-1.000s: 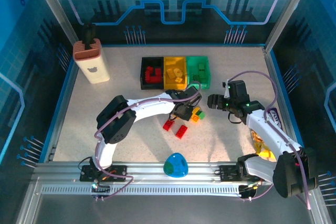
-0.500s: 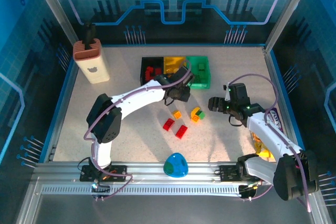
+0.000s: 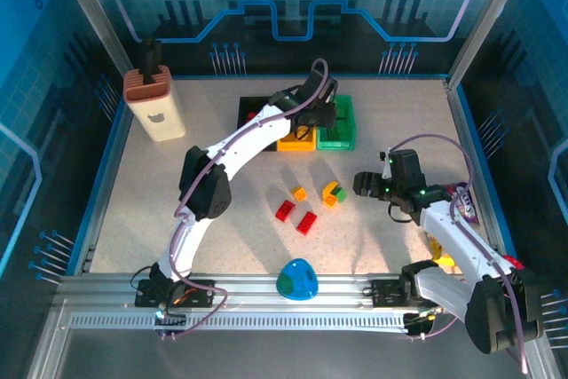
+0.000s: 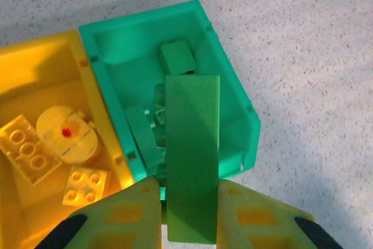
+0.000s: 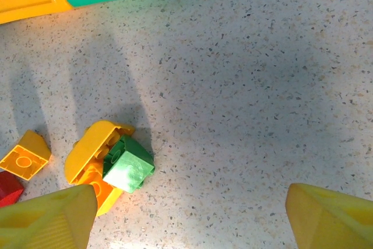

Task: Sort the legos into containers by color
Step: Place the lego in the container.

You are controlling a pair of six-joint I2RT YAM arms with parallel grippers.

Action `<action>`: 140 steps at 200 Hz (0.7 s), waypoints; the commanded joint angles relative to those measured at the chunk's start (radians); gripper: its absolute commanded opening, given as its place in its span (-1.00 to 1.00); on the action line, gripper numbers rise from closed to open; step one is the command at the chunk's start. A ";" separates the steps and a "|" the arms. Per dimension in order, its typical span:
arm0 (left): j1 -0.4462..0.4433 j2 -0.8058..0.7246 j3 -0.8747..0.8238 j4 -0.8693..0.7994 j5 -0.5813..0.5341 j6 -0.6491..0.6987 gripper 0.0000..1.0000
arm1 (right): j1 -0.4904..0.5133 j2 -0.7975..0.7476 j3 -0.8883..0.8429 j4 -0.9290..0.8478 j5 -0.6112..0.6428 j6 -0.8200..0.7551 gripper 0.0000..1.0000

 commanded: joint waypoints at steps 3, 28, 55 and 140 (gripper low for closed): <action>0.025 0.088 0.177 -0.104 0.021 0.027 -0.49 | -0.015 -0.014 -0.014 -0.009 -0.024 0.014 0.70; 0.033 0.126 0.286 -0.140 0.049 0.031 0.50 | -0.015 -0.010 -0.011 -0.011 -0.030 0.014 0.70; 0.027 0.055 0.236 -0.131 0.064 0.040 0.68 | -0.015 -0.011 -0.014 -0.001 -0.047 0.014 0.71; 0.004 -0.467 -0.445 0.182 0.083 0.066 0.31 | 0.029 0.127 0.047 0.012 -0.126 -0.078 0.55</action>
